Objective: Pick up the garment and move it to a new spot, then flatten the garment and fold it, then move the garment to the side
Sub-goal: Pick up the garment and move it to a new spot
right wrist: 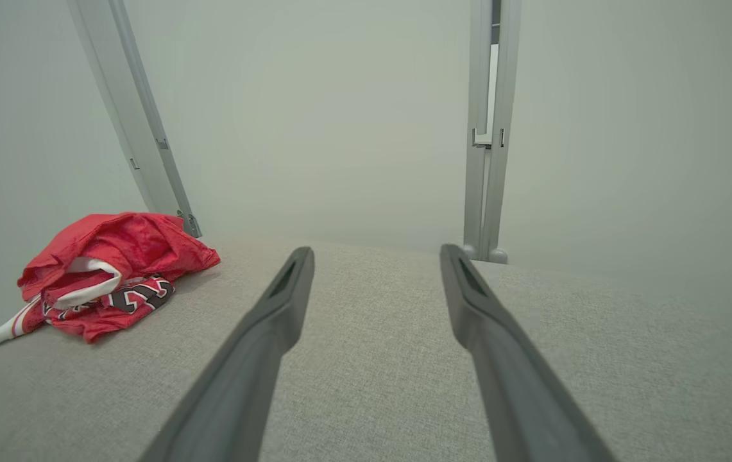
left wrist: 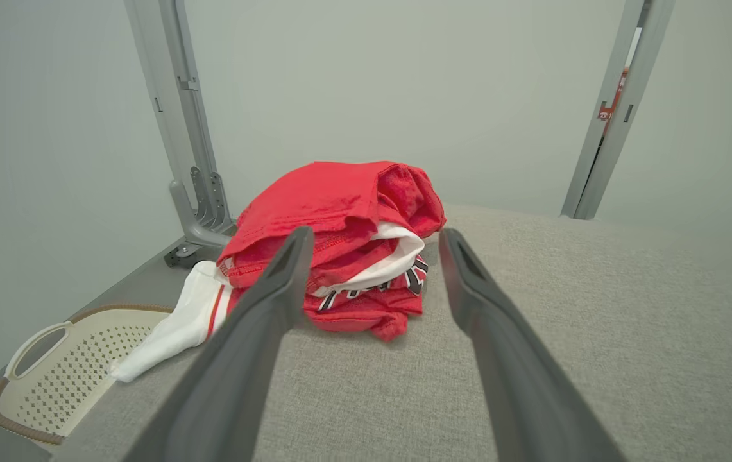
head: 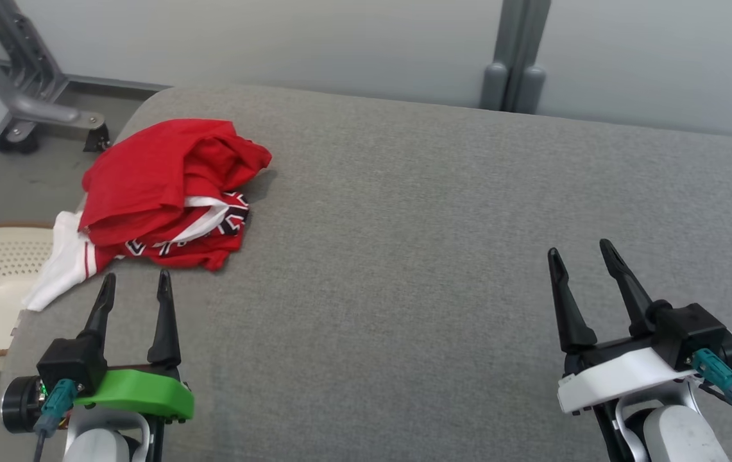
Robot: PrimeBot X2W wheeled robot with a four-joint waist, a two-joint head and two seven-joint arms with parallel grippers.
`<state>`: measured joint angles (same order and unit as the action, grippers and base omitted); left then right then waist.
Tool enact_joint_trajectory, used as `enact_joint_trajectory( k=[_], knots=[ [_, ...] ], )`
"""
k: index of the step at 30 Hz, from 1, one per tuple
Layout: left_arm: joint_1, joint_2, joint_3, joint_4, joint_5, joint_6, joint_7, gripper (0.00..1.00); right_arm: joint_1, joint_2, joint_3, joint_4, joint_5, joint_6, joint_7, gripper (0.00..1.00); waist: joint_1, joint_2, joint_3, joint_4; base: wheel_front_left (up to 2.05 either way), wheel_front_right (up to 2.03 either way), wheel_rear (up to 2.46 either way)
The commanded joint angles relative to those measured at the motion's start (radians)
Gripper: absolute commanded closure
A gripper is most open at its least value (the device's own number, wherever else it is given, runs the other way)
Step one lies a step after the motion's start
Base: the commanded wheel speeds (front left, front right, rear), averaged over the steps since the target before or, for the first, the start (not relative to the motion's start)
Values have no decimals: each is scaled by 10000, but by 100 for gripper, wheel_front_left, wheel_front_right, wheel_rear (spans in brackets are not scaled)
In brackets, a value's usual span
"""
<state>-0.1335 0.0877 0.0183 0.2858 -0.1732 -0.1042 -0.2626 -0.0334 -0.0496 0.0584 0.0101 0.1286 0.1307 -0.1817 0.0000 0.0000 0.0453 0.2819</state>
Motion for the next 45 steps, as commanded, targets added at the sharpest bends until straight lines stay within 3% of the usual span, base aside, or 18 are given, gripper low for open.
enact_joint_trajectory(
  k=[1, 13, 24, 34, 45],
  knots=[
    [-40, 3, 94, -56, 56, 44, -31, 0, -114, -33, 43, -63, -33, 1, 53, 0, 0, 0, 144, 632, 0, 0, 0],
    [-40, -144, 551, -182, 102, -27, -31, 0, -202, -129, 69, -273, -59, 1, 258, 0, 0, 0, 359, 1320, 0, 0, 0],
    [-1313, -179, 321, 436, -14, -183, -19, 0, -695, -344, 195, -644, -90, 1, 587, 0, 0, 0, 1423, 898, 0, 0, 0],
    [-4123, 283, -185, 3655, -645, -265, 162, 0, -1477, -668, 331, -1073, -155, 1, 950, 0, 0, 0, 3014, 139, 0, 0, 0],
    [-6692, 1127, -744, 7149, -1576, -277, 140, 0, -1936, -780, 133, -1339, -189, 1, 1082, 0, 0, 0, 3952, -238, 0, 0, 0]
  ],
)
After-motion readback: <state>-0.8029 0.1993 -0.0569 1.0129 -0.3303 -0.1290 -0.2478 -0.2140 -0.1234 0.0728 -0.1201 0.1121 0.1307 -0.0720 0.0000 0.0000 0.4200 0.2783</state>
